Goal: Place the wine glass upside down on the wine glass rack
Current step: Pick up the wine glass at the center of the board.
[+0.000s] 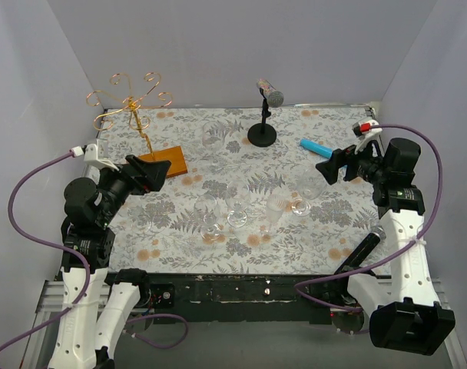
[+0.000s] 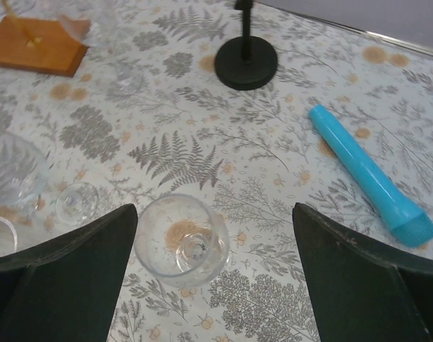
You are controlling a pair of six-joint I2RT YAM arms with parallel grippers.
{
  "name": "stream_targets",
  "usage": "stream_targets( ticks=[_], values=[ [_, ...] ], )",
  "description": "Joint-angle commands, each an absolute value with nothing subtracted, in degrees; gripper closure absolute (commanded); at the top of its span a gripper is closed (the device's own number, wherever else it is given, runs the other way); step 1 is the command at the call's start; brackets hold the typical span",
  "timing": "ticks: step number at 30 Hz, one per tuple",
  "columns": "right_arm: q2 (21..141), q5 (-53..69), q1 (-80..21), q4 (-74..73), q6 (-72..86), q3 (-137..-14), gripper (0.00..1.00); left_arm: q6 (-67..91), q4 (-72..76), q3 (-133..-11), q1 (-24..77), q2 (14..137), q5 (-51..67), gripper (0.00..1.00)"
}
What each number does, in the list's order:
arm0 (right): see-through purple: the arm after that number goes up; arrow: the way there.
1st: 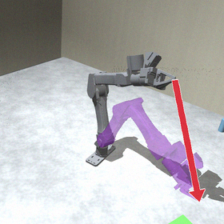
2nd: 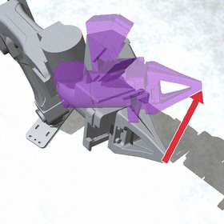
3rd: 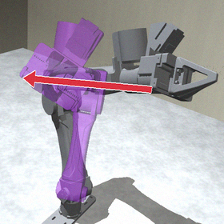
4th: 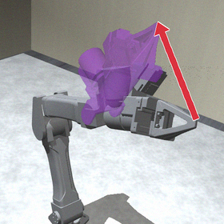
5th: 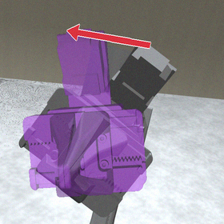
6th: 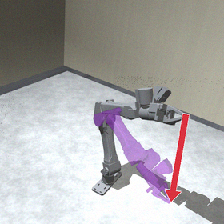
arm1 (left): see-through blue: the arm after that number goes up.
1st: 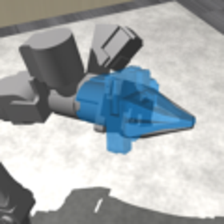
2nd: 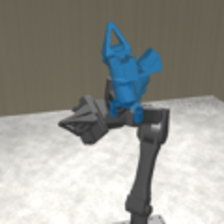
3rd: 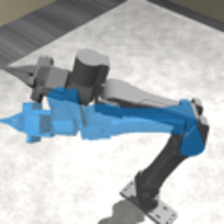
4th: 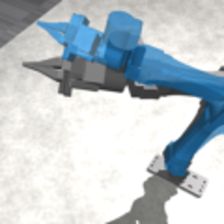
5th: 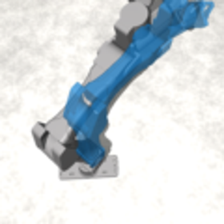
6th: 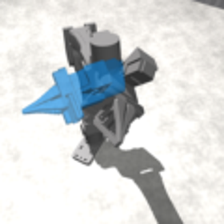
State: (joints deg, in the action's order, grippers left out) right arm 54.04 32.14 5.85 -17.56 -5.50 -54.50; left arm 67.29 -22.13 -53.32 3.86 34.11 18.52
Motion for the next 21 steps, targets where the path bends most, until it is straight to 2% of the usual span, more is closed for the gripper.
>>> stream_targets(
  ticks=[1,7,21],
  values=[
    [54.8,50.2,5.5,-22.2,-19.9,-59.2,0.02,69.7,-20.7,-55.3,3.7,34.7,22.7,0.02],
    [55.1,48.6,4.6,-26.9,-27.6,-62.5,0.02,71.3,-20.1,-55.5,3.7,35.5,24.2,0.02],
    [58.3,54.1,1.6,-36.6,-42.0,-65.1,0.02,73.5,-19.0,-54.8,3.7,36.2,27.1,0.02]
  ],
)
